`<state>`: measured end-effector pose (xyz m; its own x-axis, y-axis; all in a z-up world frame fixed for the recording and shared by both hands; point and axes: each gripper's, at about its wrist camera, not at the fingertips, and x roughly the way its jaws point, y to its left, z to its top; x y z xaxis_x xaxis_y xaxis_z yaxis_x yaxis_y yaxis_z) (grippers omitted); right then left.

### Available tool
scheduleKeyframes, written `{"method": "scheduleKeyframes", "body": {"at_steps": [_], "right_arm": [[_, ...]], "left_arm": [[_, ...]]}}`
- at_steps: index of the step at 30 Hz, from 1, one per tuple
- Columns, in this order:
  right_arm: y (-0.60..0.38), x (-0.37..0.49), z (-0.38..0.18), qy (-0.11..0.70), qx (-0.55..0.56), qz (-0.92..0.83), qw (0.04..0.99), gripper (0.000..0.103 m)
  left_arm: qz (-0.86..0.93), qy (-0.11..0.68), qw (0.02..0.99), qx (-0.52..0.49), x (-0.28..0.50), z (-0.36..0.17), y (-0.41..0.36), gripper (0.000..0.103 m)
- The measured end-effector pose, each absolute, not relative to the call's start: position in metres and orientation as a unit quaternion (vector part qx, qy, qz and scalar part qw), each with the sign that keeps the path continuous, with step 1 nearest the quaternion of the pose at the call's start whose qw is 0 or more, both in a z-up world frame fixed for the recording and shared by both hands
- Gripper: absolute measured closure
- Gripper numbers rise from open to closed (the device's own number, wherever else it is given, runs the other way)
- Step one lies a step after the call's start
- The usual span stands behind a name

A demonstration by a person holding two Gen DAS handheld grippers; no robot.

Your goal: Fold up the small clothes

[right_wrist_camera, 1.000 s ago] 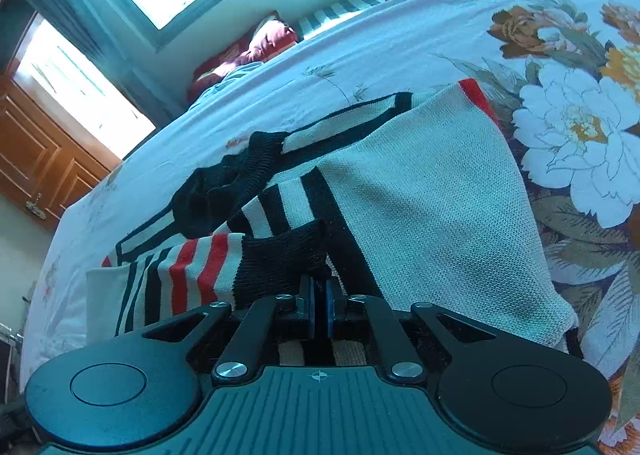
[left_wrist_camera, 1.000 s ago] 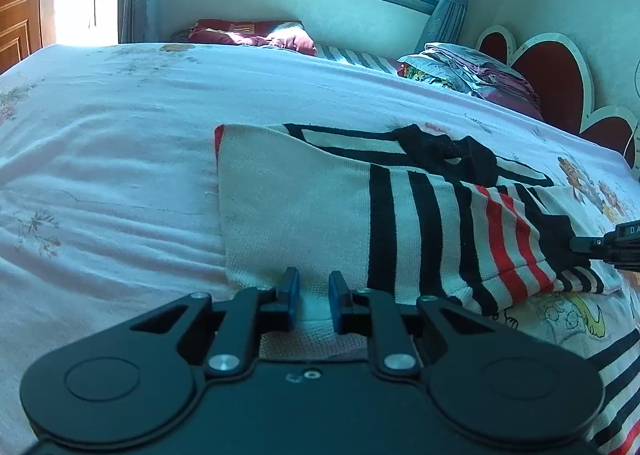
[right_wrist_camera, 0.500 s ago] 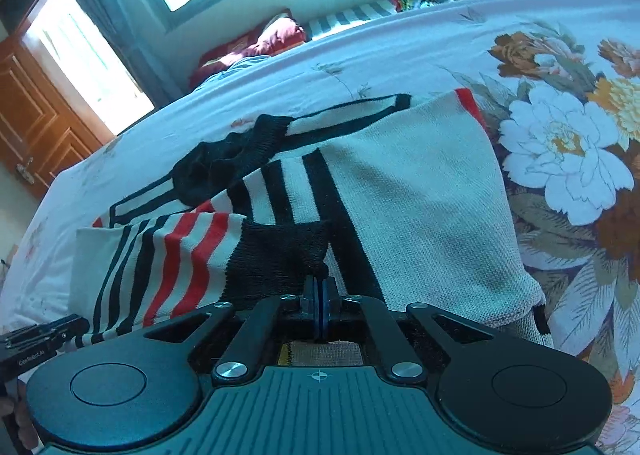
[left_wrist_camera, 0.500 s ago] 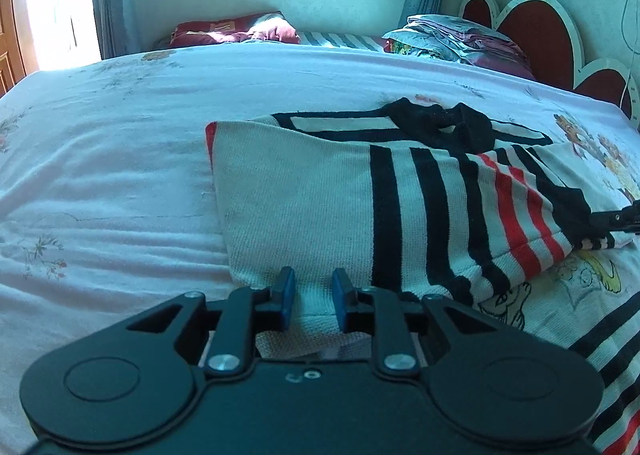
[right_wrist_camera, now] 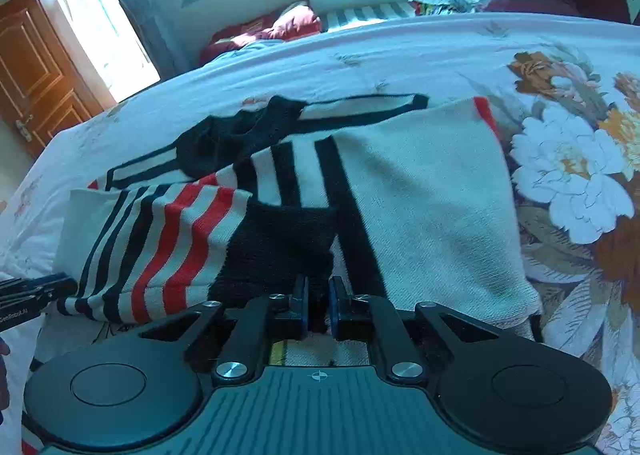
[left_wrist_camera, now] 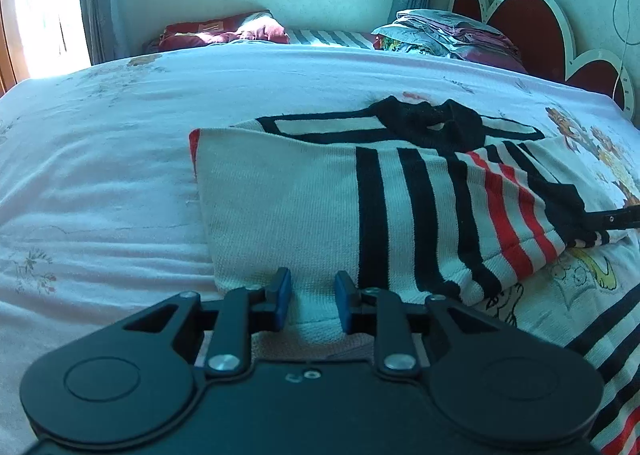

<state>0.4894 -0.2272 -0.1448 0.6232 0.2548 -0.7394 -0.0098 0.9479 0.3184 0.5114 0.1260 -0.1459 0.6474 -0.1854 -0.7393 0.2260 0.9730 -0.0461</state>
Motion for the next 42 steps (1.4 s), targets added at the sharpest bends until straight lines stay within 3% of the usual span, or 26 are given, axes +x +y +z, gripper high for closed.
{"method": "scheduleKeyframes", "body": {"at_steps": [2,6,9,13,16,21,23,28,36,37,39,42], "right_arm": [[-0.235,0.491,-0.135,0.395,0.148,0.051,0.905,0.092],[-0.241,0.526,-0.143,0.413,0.115,0.02,0.903,0.092],[-0.251,0.542,-0.157,0.427,0.102,0.0,0.898,0.093],[-0.245,0.535,-0.149,0.413,0.085,-0.016,0.907,0.092],[-0.224,0.525,-0.132,0.38,0.107,0.022,0.918,0.059],[-0.135,0.54,-0.129,0.39,0.056,0.118,0.911,0.06],[-0.11,0.546,-0.134,0.396,0.036,0.133,0.908,0.069],[-0.092,0.55,-0.157,0.404,-0.084,0.078,0.908,0.069],[-0.125,0.55,-0.136,0.406,0.057,0.088,0.908,0.07],[-0.12,0.557,-0.14,0.42,0.056,0.087,0.902,0.082],[-0.111,0.564,-0.153,0.446,0.037,0.079,0.891,0.084],[-0.098,0.557,-0.157,0.424,-0.032,0.069,0.902,0.089]], "left_arm": [[-0.109,0.381,0.918,0.023,0.521,-0.137,0.129,0.069],[-0.098,0.372,0.922,0.034,0.578,-0.136,0.138,0.069],[-0.091,0.414,0.906,0.001,0.629,-0.157,0.157,0.067],[-0.09,0.404,0.91,-0.02,0.627,-0.14,0.16,0.07],[-0.125,0.387,0.913,-0.035,0.601,-0.131,0.137,0.062],[-0.157,0.397,0.904,-0.01,0.592,-0.138,0.068,0.062],[-0.161,0.403,0.901,-0.01,0.594,-0.144,0.053,0.063],[-0.159,0.417,0.891,0.083,0.594,-0.161,0.036,0.057],[-0.189,0.398,0.897,0.033,0.59,-0.145,0.037,0.061],[-0.192,0.402,0.894,0.04,0.591,-0.148,0.028,0.06],[-0.175,0.42,0.887,0.082,0.593,-0.161,0.011,0.06],[-0.162,0.41,0.894,0.087,0.589,-0.164,0.01,0.055]]}}
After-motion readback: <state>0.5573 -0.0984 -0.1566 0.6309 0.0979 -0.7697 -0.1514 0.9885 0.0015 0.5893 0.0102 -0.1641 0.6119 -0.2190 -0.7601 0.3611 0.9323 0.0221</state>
